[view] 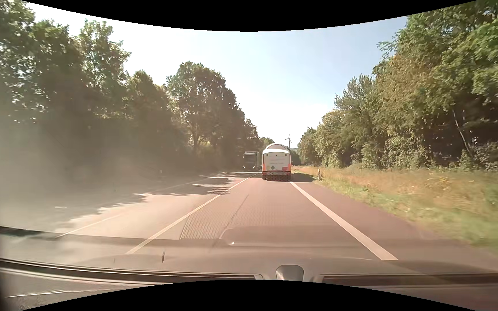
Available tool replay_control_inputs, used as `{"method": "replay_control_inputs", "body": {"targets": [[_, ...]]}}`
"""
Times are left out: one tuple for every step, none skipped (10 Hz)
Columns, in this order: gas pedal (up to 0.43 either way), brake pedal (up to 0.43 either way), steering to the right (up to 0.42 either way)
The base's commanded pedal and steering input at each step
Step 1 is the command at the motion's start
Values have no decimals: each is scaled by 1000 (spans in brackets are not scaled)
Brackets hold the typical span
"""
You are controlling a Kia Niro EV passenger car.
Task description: Follow the waypoints while adhering to traffic rules and regulations
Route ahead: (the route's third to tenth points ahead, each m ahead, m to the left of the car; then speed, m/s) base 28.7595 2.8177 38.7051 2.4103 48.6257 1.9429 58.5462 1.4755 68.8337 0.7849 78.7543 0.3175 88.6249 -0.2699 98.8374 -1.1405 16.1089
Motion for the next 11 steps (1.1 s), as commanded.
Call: {"method": "replay_control_inputs", "body": {"targets": [[0, 6, 8], [0, 6, 8], [0, 6, 8], [0, 6, 8], [0, 6, 8], [0, 6, 8], [0, 6, 7], [0, 6, 6], [0, 6, 6], [0, 6, 6], [0, 6, 6]]}}
